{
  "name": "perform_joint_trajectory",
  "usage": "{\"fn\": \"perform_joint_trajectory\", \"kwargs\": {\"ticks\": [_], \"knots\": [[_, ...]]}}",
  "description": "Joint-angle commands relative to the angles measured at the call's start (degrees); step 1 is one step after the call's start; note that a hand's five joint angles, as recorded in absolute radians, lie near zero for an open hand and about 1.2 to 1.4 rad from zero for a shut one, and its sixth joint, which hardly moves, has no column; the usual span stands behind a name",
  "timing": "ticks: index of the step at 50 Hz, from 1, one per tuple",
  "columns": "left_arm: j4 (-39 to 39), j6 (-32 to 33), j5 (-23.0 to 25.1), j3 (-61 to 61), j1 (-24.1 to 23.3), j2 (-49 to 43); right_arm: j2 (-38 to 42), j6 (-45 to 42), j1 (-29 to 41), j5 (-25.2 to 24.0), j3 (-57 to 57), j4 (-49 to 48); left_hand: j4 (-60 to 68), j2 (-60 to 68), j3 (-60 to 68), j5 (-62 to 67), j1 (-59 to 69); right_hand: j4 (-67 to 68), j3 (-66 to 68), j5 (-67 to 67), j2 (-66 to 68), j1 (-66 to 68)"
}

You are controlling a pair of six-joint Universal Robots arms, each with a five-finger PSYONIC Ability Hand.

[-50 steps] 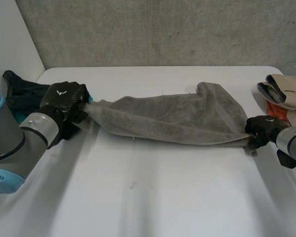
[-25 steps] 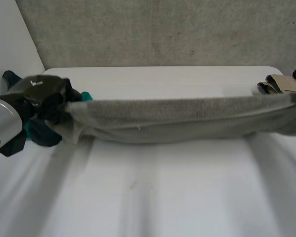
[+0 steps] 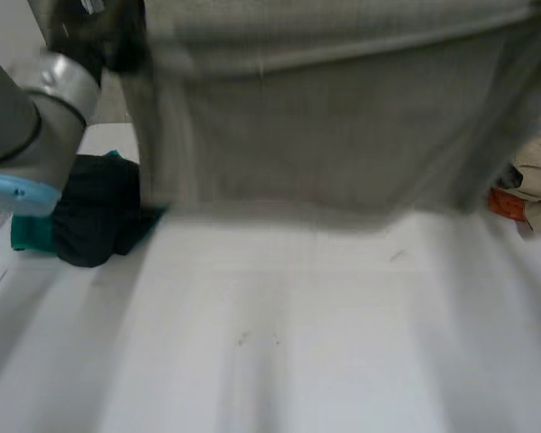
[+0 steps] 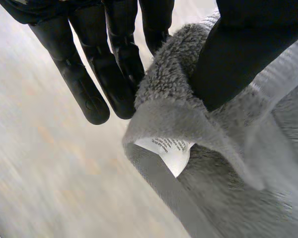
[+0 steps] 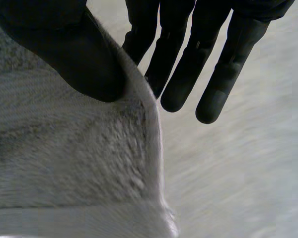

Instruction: Fold the laundry.

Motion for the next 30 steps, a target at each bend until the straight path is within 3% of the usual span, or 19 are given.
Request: {"fn": "perform_joint_trajectory", "kwargs": {"ticks": [1, 11, 21, 23, 24, 25, 30], "knots": [[3.46, -2.97, 0.16, -7.20, 0.14, 7.51, -6.07, 2.58, -0.09, -2.62, 9.37, -6.45, 11.14, 11.42, 11.38, 15.43, 13.07, 11.23, 11.68, 12.36, 12.61, 14.91], [-3.32, -6.41, 0.77, -21.45, 2.87, 5.93, -5.72, 2.84, -0.27, -5.00, 22.64, -0.74, 11.14, 11.42, 11.38, 15.43, 13.07, 11.23, 11.68, 12.36, 12.61, 14.91], [-4.90, -3.52, 0.59, -27.79, 2.87, -8.65, 4.30, 3.11, -0.71, -8.60, 33.19, 2.17, 11.14, 11.42, 11.38, 15.43, 13.07, 11.23, 11.68, 12.36, 12.61, 14.91], [-5.17, -2.72, 0.68, -28.14, 2.70, -8.75, 4.12, 3.11, -0.71, -8.60, 33.81, 2.17, -2.72, -2.43, -2.47, 1.57, -0.79, 11.23, 11.68, 12.36, 12.61, 14.91], [-5.34, -2.02, 0.77, -28.66, 2.87, -8.05, 4.12, 3.11, -0.71, -8.60, 33.90, 2.17, -20.29, -20.00, -20.04, -16.00, -18.36, 11.23, 11.68, 12.36, 12.61, 14.91], [-5.43, -1.67, 0.77, -28.93, 2.87, -7.52, 4.04, 3.11, -0.71, -8.60, 33.90, 2.17, -26.46, -26.17, -26.21, -22.17, -24.53, 11.23, 11.68, 12.36, 12.61, 14.91], [-5.43, -1.05, 0.77, -30.51, 2.52, -1.03, 4.03, 3.02, -0.53, -8.34, 34.16, 2.43, -34.08, -33.79, -33.83, -29.79, -32.15, 11.23, 11.68, 12.36, 12.61, 14.91]]}}
